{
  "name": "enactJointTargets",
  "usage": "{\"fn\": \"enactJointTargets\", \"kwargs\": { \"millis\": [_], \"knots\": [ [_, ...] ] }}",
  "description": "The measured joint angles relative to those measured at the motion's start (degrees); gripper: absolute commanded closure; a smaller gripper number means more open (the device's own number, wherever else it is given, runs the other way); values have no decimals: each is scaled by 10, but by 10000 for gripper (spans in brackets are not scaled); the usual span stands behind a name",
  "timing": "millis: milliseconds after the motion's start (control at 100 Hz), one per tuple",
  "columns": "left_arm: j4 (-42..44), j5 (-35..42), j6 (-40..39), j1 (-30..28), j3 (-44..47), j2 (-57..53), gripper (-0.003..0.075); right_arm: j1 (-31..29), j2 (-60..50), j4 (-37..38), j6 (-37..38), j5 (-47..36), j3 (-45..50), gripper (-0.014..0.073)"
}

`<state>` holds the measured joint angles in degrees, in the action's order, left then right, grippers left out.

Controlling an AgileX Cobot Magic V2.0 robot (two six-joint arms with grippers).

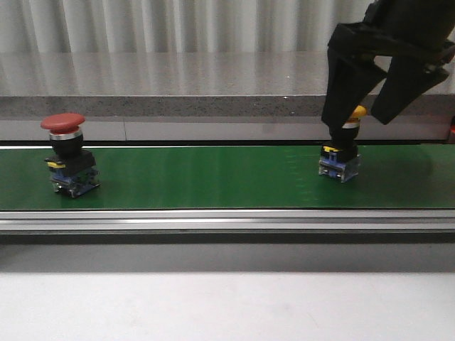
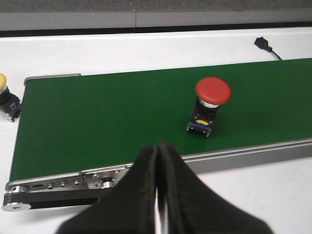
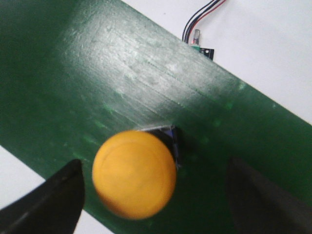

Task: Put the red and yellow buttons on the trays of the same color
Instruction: 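Lower the right gripper onto the yellow button at the belt end and grasp, then carry the yellow button into the yellow tray and open the right gripper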

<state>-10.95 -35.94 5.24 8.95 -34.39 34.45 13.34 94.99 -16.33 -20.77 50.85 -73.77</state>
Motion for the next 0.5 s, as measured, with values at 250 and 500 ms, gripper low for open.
{"fn": "enactJointTargets", "kwargs": {
  "millis": [250, 500],
  "knots": [
    [0, 0, 0, 0, 0, 0, 740, 0, 20, 0, -4, -18, 0, 502],
    [0, 0, 0, 0, 0, 0, 740, -3, -23, 0, 50, -49, 14, 508]
  ]
}}
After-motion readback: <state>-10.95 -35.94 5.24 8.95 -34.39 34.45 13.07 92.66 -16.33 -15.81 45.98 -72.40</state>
